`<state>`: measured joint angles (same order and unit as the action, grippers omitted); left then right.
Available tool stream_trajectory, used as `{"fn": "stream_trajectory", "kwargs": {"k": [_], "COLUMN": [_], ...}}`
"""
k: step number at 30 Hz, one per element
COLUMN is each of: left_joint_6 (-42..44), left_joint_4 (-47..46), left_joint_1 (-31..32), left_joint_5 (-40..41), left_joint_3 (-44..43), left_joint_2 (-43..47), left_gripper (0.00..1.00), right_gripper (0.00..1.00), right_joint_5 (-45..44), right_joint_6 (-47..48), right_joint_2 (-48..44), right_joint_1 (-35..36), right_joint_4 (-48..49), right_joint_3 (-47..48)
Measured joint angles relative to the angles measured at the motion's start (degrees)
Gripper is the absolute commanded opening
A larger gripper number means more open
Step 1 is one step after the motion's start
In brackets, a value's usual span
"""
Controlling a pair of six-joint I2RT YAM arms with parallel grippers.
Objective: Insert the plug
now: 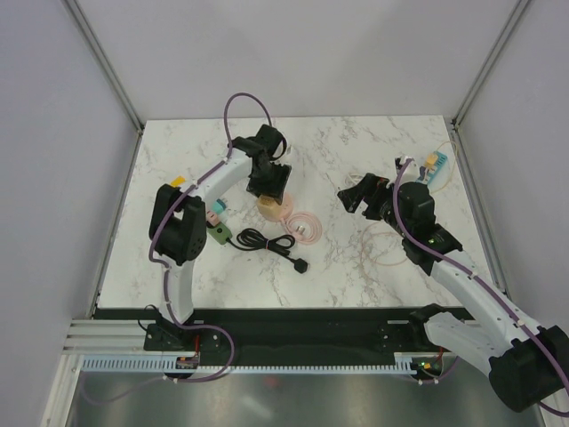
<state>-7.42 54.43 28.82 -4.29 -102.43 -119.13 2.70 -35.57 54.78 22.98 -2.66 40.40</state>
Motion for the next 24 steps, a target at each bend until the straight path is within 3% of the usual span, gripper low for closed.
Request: {"fn": "stream_trajectory", "kwargs": {"k": [9, 16, 24], "left_joint_6": [-3.5, -5.7, -6.9], "left_joint_4": [-13.2, -18.0, -26.1], "left_joint_1": [1.6, 4.9, 5.1], "left_joint_5": [4.6, 10.2, 11.1], "left_joint_3": [12.4, 16.0, 23.7], "left_joint_2": [7.1, 7.1, 11.2], "left_gripper": [0.02, 0.02, 0.02], "right_gripper": [0.98, 0.98, 0.98], "right_joint_5": [0.0, -0.1, 0.0], "right_joint_6": [-0.1, 0.3, 0.0], "right_joint_2": [0.5, 1.9, 2.6], "right_joint_1": [0.0, 0.0, 0.0], "right_joint_4": [0.3, 0.4, 0.5], "right_joint_3": [-1.2, -1.2, -1.2]}}
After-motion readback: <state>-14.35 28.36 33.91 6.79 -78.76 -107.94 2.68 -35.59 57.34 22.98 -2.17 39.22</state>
